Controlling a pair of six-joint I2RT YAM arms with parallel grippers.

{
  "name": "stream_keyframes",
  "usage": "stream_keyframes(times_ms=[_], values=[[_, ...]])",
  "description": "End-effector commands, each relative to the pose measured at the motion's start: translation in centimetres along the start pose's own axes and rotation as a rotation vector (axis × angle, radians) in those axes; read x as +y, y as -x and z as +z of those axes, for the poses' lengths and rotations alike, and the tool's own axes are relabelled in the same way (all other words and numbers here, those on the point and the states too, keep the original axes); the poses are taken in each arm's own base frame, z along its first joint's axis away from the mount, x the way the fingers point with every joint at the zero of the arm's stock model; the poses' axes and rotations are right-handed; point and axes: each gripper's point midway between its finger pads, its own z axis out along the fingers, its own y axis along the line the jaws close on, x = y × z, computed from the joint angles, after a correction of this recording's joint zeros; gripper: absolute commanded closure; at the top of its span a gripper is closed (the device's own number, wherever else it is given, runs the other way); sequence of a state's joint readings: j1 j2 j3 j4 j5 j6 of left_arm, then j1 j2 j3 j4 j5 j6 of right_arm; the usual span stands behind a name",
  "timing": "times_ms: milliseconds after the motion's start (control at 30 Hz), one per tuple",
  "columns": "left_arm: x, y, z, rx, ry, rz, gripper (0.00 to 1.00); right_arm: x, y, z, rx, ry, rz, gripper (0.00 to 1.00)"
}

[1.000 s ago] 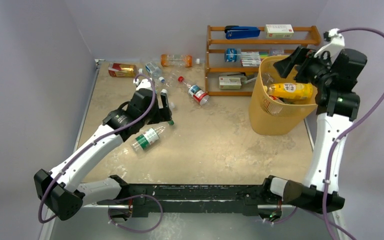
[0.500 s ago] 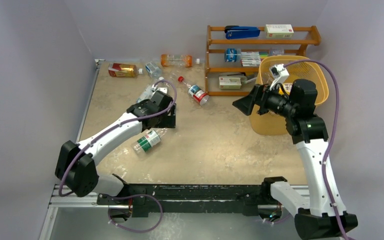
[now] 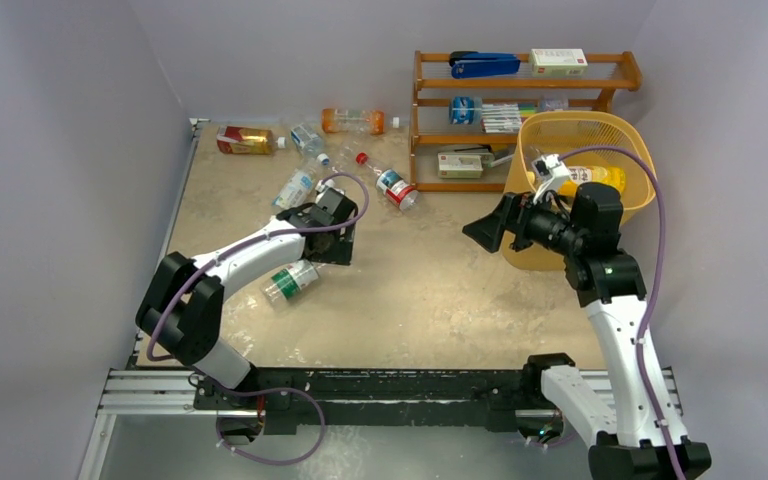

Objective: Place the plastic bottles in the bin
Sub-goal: Pick up the plastic bottle at the center of the board.

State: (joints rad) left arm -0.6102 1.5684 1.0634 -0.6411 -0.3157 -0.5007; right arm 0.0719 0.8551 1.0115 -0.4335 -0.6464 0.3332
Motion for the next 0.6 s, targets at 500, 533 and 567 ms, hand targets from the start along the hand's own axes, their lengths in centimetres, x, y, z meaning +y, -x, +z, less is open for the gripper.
stream_keyframes(times_ms=[500, 533, 567], values=[[2.5, -0.7, 1.8, -0.011, 0.139, 0.018, 0.20, -0.2, -0.6, 0.8, -0.021, 0.034, -0.009, 0.00], [2.7, -0.7, 1.8, -0.011, 0.151, 0.020, 0.20, -0.2, -0.7, 0.8, -0.023, 0.035, -0.008, 0.00], [2.8, -0.8, 1.9, -0.008, 0.158, 0.022, 0.20, -0.3, -0.8, 0.9, -0.021, 0.033, -0.005, 0.00]])
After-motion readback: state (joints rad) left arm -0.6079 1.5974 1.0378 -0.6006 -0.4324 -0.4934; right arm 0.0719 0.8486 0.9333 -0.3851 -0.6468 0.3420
